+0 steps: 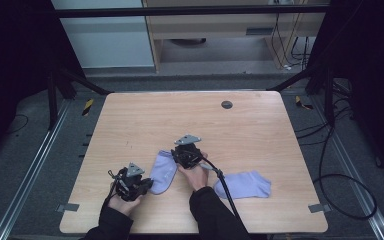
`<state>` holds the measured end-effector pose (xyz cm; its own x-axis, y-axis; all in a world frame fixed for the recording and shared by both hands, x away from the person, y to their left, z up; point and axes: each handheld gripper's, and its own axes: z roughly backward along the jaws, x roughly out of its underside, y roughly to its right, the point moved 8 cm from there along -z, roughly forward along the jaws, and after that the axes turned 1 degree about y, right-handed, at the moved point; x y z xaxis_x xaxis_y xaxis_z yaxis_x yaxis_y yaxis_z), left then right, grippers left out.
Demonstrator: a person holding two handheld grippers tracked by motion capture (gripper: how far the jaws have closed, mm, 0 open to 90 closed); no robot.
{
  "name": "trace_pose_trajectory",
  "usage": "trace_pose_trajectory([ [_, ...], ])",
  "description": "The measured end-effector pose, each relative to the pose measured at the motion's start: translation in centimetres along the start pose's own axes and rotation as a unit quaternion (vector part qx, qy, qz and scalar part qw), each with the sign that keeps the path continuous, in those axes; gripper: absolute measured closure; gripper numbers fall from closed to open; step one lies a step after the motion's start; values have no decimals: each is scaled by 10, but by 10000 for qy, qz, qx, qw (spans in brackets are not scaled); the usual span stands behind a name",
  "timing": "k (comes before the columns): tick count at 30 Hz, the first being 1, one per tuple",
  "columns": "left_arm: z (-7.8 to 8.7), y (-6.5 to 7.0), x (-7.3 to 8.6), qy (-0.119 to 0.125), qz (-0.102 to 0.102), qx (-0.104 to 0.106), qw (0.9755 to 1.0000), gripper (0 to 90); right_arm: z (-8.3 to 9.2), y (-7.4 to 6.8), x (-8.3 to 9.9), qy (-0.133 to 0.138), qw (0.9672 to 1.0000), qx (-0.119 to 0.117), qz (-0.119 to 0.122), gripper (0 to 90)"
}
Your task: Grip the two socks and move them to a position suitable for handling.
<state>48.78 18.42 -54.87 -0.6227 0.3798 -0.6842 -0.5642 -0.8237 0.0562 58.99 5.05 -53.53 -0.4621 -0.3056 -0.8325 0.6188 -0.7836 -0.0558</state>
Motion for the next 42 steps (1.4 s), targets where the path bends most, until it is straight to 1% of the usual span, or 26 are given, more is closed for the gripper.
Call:
trace_pose_trajectory([
  [2, 1, -1, -1, 50, 61, -10, 10000, 772, 2, 3, -3, 89, 10000, 19, -25, 719],
  [3, 2, -1, 0, 60, 58, -28, 10000, 753, 4, 5, -4, 125, 9999, 11, -45, 711],
  [4, 2, -2, -1, 102, 100, -40, 9999, 732, 6, 6, -5, 129, 9999, 6, -72, 709],
  [7, 6, -3, -1, 168, 171, -67, 9997, 687, 10, 10, -5, 36, 9999, -15, -97, 680],
  [8, 8, -3, -1, 191, 200, -88, 9996, 670, 12, 12, -4, 16, 10000, -15, -73, 671],
  [10, 12, -2, -1, 254, 222, -122, 9994, 654, 15, 16, -1, -60, 9999, -53, -115, 661],
  [11, 13, -2, 0, 253, 221, -143, 9993, 647, 16, 18, 1, -113, 9998, -78, -155, 660],
  [14, 14, -1, 1, 233, 264, -150, 9993, 650, 15, 23, 8, -296, 9994, -27, -154, 664],
  [15, 13, 0, 1, 190, 270, -151, 9993, 650, 13, 25, 11, -355, 9992, -19, -171, 664],
  [17, 12, 1, 2, 149, 268, -140, 9994, 656, 11, 25, 14, -423, 9989, -52, -210, 662],
  [18, 11, 2, 2, 135, 290, -130, 9994, 660, 9, 25, 16, -452, 9988, -53, -183, 663],
  [21, 10, 3, 3, 87, 293, -132, 9994, 690, 7, 24, 19, -542, 9984, -69, -174, 693],
  [25, 7, 3, 5, -15, 319, -164, 9994, 759, 5, 23, 23, -658, 9977, -71, -128, 762],
  [26, 6, 3, 5, -45, 315, -173, 9993, 781, 5, 23, 24, -670, 9977, -78, -82, 797],
  [28, 5, 3, 5, -93, 336, -185, 9992, 821, 5, 21, 25, -724, 9973, -112, -103, 857],
  [30, 4, 3, 5, -107, 363, -169, 9991, 851, 6, 20, 25, -750, 9971, -112, -76, 871],
  [32, 4, 2, 5, -142, 350, -134, 9992, 868, 7, 18, 25, -764, 9969, -174, -95, 876],
  [35, 6, 2, 3, -79, 362, -147, 9992, 876, 11, 17, 25, -769, 9967, -229, -92, 878],
  [39, 15, -4, -4, 195, 389, -276, 9987, 879, 22, 12, 20, -672, 9971, -357, -66, 878],
  [42, 19, -9, -7, 283, 446, -356, 9980, 881, 33, 5, 18, -611, 9972, -434, 58, 878],
])
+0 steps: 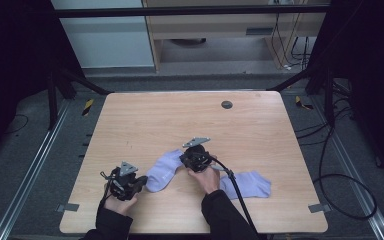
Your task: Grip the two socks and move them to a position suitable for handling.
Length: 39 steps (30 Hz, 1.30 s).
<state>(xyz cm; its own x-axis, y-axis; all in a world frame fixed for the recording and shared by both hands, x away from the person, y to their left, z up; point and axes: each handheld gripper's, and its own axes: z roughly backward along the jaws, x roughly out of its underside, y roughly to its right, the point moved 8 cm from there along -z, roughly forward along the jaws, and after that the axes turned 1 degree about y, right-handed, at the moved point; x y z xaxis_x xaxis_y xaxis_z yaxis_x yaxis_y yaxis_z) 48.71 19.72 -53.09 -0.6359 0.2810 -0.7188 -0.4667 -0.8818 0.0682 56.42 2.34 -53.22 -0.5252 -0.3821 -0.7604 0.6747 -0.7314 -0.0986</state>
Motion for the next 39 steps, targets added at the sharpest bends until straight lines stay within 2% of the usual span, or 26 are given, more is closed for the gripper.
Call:
trace_pose_trajectory([
  [5, 0, -4, 0, 7, 38, -48, 10000, 883, 13, -6, 2, -11, 10000, -18, 77, 878],
  [8, 0, -5, -3, 31, -28, -116, 9999, 883, 17, -10, 8, -53, 10000, -68, -34, 878],
  [12, -3, -9, -5, 32, -55, -220, 9997, 883, 24, -19, 20, -105, 9998, -195, -29, 877],
  [17, -9, -18, -5, -69, -50, -342, 9994, 882, 31, -29, 31, -170, 9994, -288, -63, 876],
  [22, -14, -22, -2, -182, -132, -364, 9991, 878, 32, -44, 42, -208, 9988, -434, -75, 872],
  [26, -15, -22, -2, -177, -170, -376, 9990, 858, 28, -44, 48, -253, 9991, -350, -12, 864],
  [28, -16, -22, -2, -153, -176, -359, 9991, 789, 28, -43, 50, -263, 9991, -308, -82, 845],
  [31, -13, -23, -4, -70, -135, -382, 9992, 751, 30, -43, 51, -233, 9992, -313, -76, 809],
  [35, -6, -27, -8, 167, -27, -453, 9988, 704, 39, -40, 48, -147, 9995, -265, -96, 754],
  [39, 1, -27, -13, 345, 92, -441, 9984, 681, 55, -31, 41, 84, 9997, -165, -136, 701],
])
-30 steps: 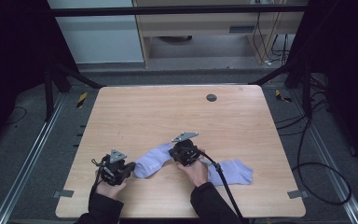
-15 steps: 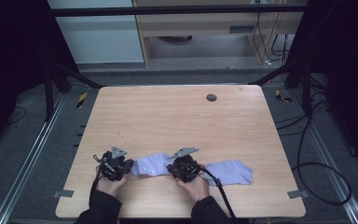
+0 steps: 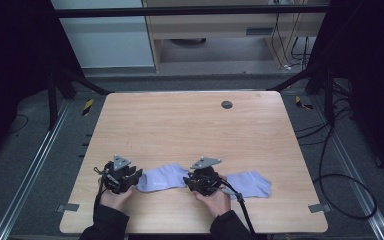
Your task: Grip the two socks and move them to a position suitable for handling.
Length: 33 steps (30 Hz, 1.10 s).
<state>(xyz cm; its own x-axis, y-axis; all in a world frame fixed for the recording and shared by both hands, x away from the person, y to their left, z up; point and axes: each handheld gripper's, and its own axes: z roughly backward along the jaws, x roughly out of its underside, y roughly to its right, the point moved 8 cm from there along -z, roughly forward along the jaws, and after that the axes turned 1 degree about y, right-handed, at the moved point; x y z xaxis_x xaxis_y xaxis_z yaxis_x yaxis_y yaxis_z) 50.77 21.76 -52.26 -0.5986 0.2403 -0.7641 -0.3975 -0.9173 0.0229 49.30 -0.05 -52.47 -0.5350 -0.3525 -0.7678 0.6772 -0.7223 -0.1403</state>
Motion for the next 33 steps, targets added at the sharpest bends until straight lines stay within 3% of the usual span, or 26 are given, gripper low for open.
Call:
trace_pose_trajectory([
  [5, 11, 10, -11, 253, 29, 157, 9996, 642, 21, 17, -5, 228, 9995, 203, 59, 639],
  [10, 11, 28, -15, 234, -64, 405, 9989, 617, 45, 38, -3, 399, 9987, 309, -9, 605],
  [14, 12, 46, -19, 251, -169, 621, 9976, 595, 63, 53, 5, 376, 9984, 429, -30, 578],
  [17, 13, 60, -21, 233, -274, 778, 9963, 575, 78, 68, 15, 370, 9979, 541, -4, 564],
  [23, 8, 87, -26, 151, -500, 995, 9937, 567, 108, 92, 32, 395, 9960, 773, -225, 558],
  [26, 4, 104, -30, 133, -595, 1113, 9919, 559, 123, 104, 40, 394, 9945, 948, -226, 550],
  [33, -6, 138, -39, 90, -824, 1322, 9877, 559, 144, 123, 55, 337, 9914, 1235, -259, 544],
])
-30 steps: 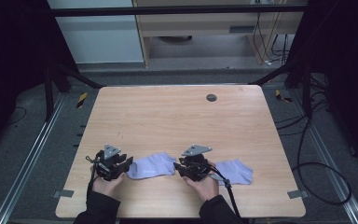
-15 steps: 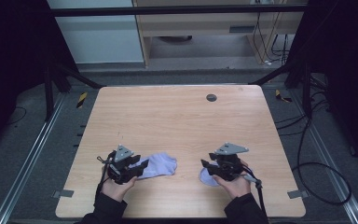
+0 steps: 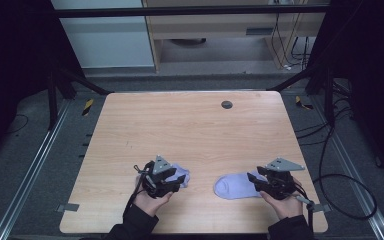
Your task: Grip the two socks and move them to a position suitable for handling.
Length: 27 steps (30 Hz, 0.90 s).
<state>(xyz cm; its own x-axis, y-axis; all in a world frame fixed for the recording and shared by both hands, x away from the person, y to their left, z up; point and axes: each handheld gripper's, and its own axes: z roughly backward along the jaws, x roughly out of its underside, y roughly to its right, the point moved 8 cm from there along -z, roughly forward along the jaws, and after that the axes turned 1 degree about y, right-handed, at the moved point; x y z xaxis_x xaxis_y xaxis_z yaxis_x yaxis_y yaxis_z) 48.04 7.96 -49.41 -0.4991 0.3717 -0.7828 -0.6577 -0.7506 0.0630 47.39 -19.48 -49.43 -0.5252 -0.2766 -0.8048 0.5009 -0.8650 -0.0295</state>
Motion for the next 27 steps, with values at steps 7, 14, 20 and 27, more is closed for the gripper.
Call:
trace_pose_trajectory([
  [7, -24, 24, -9, -91, -155, 153, 9997, 561, 3, 17, 18, -197, 9995, 233, -106, 555],
  [14, -47, 47, -12, -246, -249, 312, 9989, 566, -3, 30, 31, -426, 9984, 364, -118, 599],
  [20, -67, 64, -12, -408, -408, 352, 9977, 573, -10, 43, 46, -724, 9961, 462, -189, 628],
  [27, -84, 75, -5, -609, -536, 308, 9962, 589, -14, 45, 52, -876, 9951, 424, -190, 640],
])
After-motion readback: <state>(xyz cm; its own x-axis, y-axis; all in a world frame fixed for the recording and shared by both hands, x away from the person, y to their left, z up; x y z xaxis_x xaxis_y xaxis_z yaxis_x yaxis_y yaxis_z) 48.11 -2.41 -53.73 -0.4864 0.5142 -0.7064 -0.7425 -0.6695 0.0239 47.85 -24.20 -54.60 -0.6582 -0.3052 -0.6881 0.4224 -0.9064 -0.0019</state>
